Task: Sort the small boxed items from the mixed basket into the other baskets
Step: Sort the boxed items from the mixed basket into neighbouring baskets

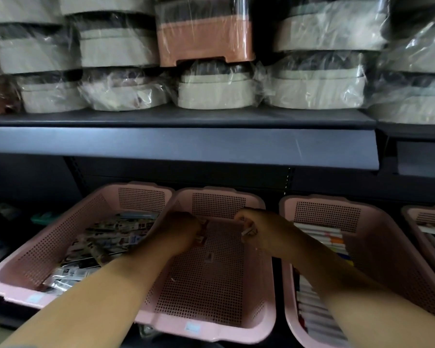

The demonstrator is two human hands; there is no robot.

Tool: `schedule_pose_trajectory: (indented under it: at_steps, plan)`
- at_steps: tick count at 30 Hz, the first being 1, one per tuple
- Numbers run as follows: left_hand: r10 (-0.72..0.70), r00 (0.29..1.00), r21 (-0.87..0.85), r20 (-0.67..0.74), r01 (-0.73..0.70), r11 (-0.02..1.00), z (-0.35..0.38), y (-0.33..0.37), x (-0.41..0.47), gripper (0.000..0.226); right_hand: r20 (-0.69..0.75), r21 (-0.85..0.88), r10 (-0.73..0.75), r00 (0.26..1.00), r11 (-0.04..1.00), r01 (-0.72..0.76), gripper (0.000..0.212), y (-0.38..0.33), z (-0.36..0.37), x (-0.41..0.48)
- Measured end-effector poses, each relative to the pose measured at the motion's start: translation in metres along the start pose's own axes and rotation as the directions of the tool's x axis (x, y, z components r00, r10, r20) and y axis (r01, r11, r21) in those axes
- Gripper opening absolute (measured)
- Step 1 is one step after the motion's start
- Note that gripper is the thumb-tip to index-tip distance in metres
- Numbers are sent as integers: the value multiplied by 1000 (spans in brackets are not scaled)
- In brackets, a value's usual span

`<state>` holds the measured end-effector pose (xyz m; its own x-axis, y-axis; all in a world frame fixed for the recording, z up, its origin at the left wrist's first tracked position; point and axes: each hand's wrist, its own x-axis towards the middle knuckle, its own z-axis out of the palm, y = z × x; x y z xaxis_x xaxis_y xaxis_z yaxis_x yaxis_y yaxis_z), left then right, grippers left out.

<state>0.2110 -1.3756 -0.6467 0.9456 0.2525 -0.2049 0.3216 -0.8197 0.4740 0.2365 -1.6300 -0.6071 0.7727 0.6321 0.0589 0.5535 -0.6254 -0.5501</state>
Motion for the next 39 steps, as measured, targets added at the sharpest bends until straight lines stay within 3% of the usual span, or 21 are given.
schedule_pose_trajectory:
  at_steps: [5, 9, 18, 21, 26, 32, 39]
  plan:
    - [-58, 995, -273, -79, 35, 961, -1, 7, 4, 18, -4, 5, 16, 1000, 1000, -16, 38, -1, 0, 0]
    - [-104, 988, -455, -116, 41, 889, -4, 13, 1, 25, -8, 14, 28, 1000, 1000, -28, 38, 0, 1, -1]
    - [-22, 985, -479, -174, -65, 875, -6, 15, -3, 32, -13, 29, 29, 999, 999, -29, 34, 1, 0, -2]
    - [-75, 988, -434, -135, 9, 901, -5, 15, 0, 26, -25, 37, 24, 999, 999, -23, 31, 2, 1, -1]
    - [-30, 995, -441, -93, -14, 898, -4, 13, 4, 29, -34, 44, 24, 999, 999, -22, 29, 5, 3, -1]
    - [-119, 991, -428, -54, 85, 900, -1, 14, 12, 26, -42, 40, 12, 999, 999, -10, 28, 5, 2, 1]
    - [-87, 992, -472, -90, 34, 881, -3, 13, 11, 31, -40, 47, 21, 999, 999, -19, 28, 5, 2, 2]
